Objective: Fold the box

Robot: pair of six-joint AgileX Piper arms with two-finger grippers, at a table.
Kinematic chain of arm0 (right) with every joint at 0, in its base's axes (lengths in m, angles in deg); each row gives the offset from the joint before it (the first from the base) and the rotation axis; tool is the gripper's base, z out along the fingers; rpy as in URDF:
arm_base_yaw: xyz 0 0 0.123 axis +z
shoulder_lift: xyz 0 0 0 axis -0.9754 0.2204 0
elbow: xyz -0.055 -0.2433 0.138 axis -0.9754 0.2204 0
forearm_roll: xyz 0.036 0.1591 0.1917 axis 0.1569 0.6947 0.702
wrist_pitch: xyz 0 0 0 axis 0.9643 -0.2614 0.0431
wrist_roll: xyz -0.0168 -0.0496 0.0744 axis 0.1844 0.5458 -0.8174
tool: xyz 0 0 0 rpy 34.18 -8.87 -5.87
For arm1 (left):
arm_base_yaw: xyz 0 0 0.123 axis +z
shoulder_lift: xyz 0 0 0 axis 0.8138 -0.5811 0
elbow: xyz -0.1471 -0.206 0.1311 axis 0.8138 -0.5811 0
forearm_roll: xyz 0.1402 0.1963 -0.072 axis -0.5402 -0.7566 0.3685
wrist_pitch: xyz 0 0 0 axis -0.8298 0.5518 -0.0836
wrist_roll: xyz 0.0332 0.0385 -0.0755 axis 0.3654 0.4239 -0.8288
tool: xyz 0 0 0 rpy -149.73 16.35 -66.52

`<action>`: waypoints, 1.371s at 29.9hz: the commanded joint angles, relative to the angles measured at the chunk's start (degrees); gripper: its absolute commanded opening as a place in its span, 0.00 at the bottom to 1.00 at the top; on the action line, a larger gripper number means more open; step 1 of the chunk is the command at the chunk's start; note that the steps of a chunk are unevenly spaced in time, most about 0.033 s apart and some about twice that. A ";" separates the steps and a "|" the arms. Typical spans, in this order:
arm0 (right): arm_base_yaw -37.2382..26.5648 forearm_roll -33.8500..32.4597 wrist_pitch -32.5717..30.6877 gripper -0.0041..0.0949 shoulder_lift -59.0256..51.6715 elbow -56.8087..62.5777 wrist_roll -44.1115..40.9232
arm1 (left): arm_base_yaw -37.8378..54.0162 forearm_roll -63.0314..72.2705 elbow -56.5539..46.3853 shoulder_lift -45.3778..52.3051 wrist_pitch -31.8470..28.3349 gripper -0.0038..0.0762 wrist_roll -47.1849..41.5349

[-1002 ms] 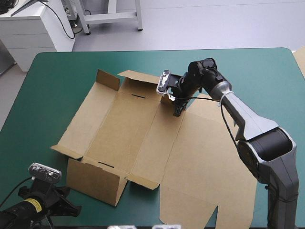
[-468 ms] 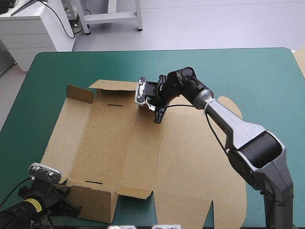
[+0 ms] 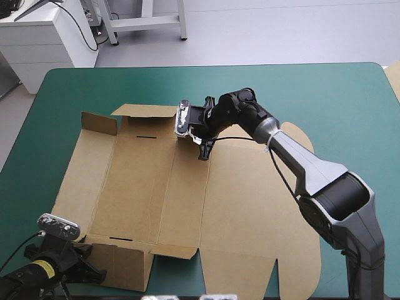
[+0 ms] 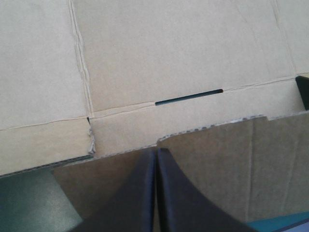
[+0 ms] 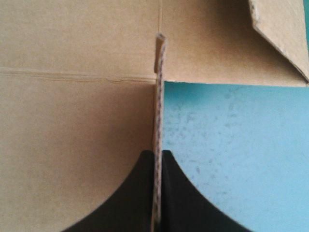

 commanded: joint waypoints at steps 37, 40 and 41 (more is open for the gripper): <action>0.11 -6.98 1.04 0.80 -3.48 -2.07 -14.64 | 0.01 0.09 1.70 -0.44 -2.63 0.04 -0.27; 0.11 -7.10 0.77 0.61 -3.71 -2.07 -14.21 | 0.01 0.09 1.70 -0.44 -2.63 0.04 -0.27; 0.11 -7.10 0.89 0.54 -3.95 -2.07 -14.60 | 0.01 0.09 1.70 -0.44 -2.63 0.04 -0.27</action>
